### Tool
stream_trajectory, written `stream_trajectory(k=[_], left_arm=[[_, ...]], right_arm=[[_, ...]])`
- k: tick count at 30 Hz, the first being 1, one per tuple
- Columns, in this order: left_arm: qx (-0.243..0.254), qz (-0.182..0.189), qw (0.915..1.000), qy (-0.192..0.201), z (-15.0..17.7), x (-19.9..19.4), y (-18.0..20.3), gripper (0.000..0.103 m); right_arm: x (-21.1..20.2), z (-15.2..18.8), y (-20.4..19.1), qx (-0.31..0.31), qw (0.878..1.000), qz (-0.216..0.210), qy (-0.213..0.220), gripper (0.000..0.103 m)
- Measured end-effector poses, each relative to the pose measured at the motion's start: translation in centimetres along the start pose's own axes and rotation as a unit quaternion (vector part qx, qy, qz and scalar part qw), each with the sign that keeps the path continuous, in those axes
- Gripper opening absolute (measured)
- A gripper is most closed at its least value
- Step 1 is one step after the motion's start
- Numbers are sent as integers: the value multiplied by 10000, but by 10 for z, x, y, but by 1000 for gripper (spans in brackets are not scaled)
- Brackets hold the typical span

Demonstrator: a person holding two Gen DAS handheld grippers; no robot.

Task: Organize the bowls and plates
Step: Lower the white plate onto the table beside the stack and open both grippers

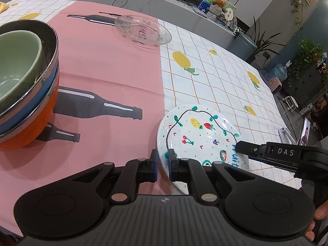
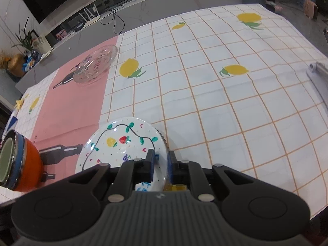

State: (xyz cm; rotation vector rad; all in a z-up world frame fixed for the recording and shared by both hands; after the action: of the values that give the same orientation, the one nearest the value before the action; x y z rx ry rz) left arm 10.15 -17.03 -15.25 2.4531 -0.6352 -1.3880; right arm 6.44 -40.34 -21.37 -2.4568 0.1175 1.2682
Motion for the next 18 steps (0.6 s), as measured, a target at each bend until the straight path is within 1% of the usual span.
stream_trajectory(k=[3,10,15,18], left_arm=[[-39,27,10000,-1,-1,-1,0,10],[-55,42,10000,39,-3,-3,-1,10],[-68,34,10000,65,-5,-5,-1,10],[-12,-13,9999,122,-7,-9,0,10]], right_arm=[[0,1,-2,-127,9999,95,33,12],[1,3,-1,-179,9996,222,36,13],[-1,2,0,-109,9997,201,62,13],[-3,2,0,-82,9996,257,110,15]])
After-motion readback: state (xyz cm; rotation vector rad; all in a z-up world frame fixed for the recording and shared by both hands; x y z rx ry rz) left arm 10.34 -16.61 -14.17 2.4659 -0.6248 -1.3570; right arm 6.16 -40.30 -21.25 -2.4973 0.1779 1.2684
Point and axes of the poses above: each gripper's, at about its wrist camera, not at the fingertips, and x roughly the way its jaws point, y to its right, z to its underside, the point moved 8 cm from there along x, roughly the way its jaws point, and after that the axes turned 1 degree about z, right-handed, at the moved point
